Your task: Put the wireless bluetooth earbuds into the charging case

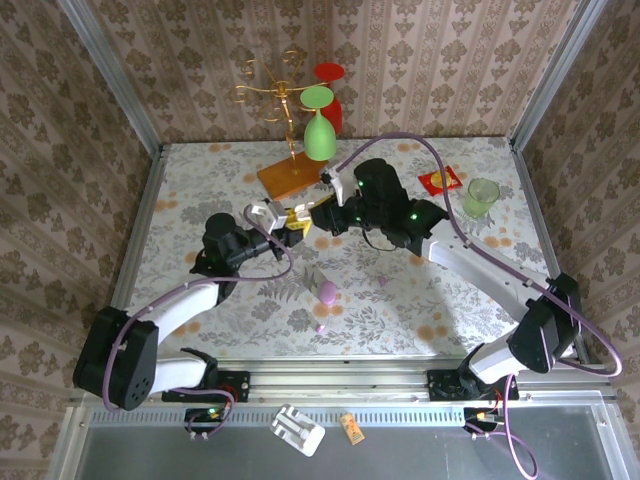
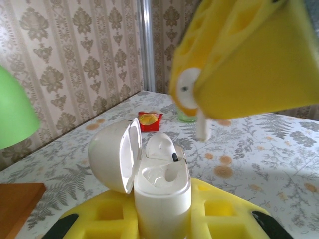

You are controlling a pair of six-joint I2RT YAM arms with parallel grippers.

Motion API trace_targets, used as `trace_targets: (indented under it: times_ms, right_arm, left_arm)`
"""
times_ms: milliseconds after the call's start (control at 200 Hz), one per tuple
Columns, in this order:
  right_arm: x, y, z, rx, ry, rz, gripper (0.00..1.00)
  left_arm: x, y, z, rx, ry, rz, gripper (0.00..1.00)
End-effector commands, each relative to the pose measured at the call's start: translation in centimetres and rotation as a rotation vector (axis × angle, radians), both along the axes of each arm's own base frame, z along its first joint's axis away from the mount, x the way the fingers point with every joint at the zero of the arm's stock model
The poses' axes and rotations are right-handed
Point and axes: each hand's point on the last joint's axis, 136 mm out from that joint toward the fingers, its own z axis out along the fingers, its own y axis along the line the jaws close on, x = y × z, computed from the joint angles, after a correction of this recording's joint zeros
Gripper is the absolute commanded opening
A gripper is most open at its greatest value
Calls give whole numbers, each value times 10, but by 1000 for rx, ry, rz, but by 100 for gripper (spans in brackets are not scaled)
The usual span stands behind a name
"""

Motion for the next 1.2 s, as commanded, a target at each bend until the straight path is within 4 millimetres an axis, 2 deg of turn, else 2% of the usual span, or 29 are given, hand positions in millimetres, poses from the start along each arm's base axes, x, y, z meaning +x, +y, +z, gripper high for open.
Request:
trace_targets:
  times_ms: [0, 235, 515, 850, 1195]
  right_arm:
    - [1, 12, 12, 13, -37, 42, 20]
    - [2, 15, 11, -7, -53, 47, 19]
    - [5, 7, -4, -72, -52, 19, 19]
    - [-2, -5, -16, -106, -22, -5, 18]
    - [-11, -4, -16, -94, 1, 25, 18]
  left_arm:
    - [-10, -13, 21, -47, -45, -82, 2]
    - [-12, -15, 22, -49, -53, -97, 2]
    - [-11, -14, 25, -50, -59, -88, 2]
    - [-9, -14, 25, -47, -70, -81, 2]
    - [-9, -12, 26, -47, -75, -63, 2]
